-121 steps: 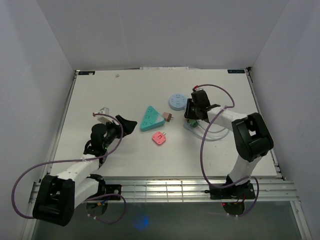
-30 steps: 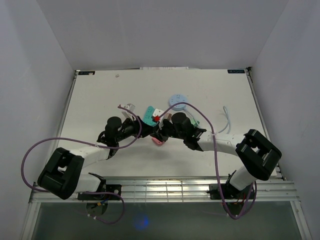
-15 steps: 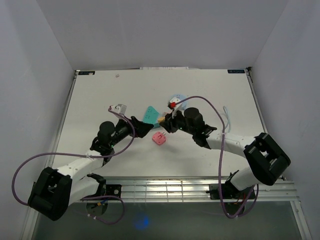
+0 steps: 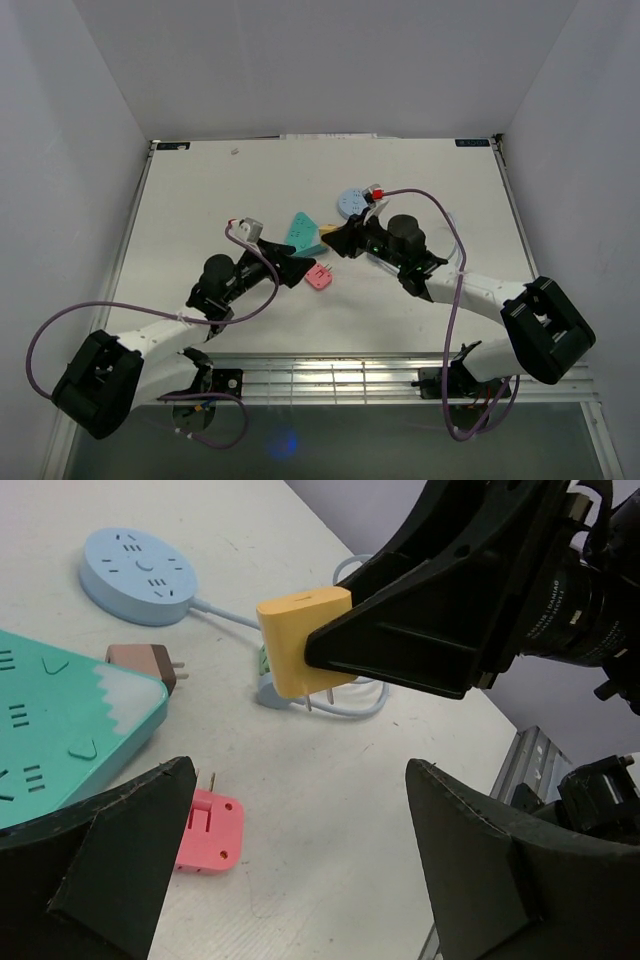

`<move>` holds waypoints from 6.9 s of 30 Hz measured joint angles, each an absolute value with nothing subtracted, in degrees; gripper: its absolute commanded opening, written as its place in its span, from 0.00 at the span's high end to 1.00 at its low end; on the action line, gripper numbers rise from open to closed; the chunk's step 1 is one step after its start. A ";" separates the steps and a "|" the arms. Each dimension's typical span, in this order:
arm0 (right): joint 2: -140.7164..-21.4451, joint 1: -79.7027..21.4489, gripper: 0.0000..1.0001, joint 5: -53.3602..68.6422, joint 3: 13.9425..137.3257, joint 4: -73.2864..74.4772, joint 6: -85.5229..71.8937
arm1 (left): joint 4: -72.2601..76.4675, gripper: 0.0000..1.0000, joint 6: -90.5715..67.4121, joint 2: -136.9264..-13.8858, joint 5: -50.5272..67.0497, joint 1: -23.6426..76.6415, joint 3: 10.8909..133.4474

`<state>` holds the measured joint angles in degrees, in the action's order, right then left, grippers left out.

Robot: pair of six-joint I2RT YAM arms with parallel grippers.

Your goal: Insert the plug

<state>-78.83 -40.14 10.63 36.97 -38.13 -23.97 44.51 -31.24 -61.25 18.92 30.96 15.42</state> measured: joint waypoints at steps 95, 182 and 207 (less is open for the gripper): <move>-88.99 -43.51 0.34 23.38 55.53 -16.93 -26.44 | 65.67 0.73 -7.75 -69.65 5.56 40.18 8.93; -109.03 -31.48 0.92 -29.61 59.48 -33.32 -4.45 | 55.77 0.02 -20.88 -65.04 -0.95 40.84 10.13; -111.24 -31.09 0.92 -30.50 61.06 -36.16 -4.58 | 57.49 0.02 -20.80 -65.04 -0.84 40.82 10.13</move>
<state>-111.24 -31.09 -30.50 61.06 -36.16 -4.58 57.49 -20.80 -65.04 -0.84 40.82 10.13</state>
